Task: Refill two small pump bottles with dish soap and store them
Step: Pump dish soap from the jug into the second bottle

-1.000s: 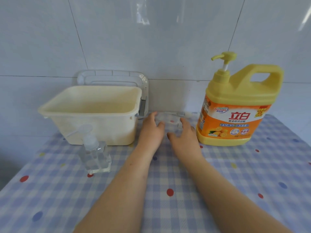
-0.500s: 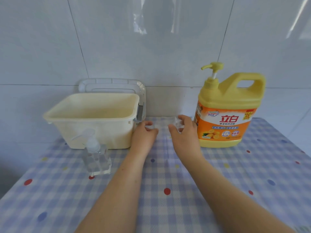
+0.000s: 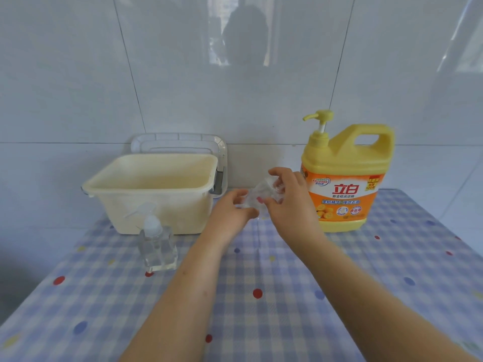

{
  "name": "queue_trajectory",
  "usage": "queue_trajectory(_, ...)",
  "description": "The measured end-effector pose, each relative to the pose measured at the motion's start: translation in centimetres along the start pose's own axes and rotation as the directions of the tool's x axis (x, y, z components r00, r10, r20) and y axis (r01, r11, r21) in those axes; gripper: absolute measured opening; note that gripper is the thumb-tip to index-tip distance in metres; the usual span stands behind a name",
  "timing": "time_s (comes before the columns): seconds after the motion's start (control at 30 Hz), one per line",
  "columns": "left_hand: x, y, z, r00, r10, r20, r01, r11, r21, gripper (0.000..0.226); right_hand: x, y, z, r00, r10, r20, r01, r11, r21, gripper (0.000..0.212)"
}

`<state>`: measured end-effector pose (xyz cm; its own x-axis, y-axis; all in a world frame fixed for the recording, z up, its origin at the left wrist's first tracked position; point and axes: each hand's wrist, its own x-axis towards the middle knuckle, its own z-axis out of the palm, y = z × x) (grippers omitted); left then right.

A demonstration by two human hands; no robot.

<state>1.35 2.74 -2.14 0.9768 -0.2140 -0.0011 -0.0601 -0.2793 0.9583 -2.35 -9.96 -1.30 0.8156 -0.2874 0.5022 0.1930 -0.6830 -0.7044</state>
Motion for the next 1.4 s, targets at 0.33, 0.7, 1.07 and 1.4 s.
queue_trajectory(0.33, -1.3, 2.1, 0.0, 0.990, 0.096, 0.104, -0.087, 0.992, -0.089, 0.060, -0.8, -1.1, -2.3, 0.997, -0.032, 0.068, 0.022, 0.990, 0.140, 0.053)
queue_trajectory(0.7, -1.6, 4.0, 1.0, 0.982, 0.167, 0.094, -0.158, 0.983, -0.099, 0.041, -0.1, -2.3, -4.9, 0.999, -0.045, -0.018, 0.047, 0.988, 0.146, 0.043)
queue_trajectory(1.07, -0.1, 7.6, 2.2, 0.962, 0.267, 0.058, -0.259, 0.959, -0.110, 0.034, 3.7, -4.1, -9.3, 0.979, -0.059, -0.195, 0.093, 0.981, 0.170, 0.016)
queue_trajectory(1.4, 1.9, 9.4, 2.9, 0.954, 0.297, 0.033, -0.297, 0.955, -0.005, 0.036, 8.0, -4.7, -10.5, 0.956, -0.094, -0.277, 0.108, 0.993, 0.037, 0.015)
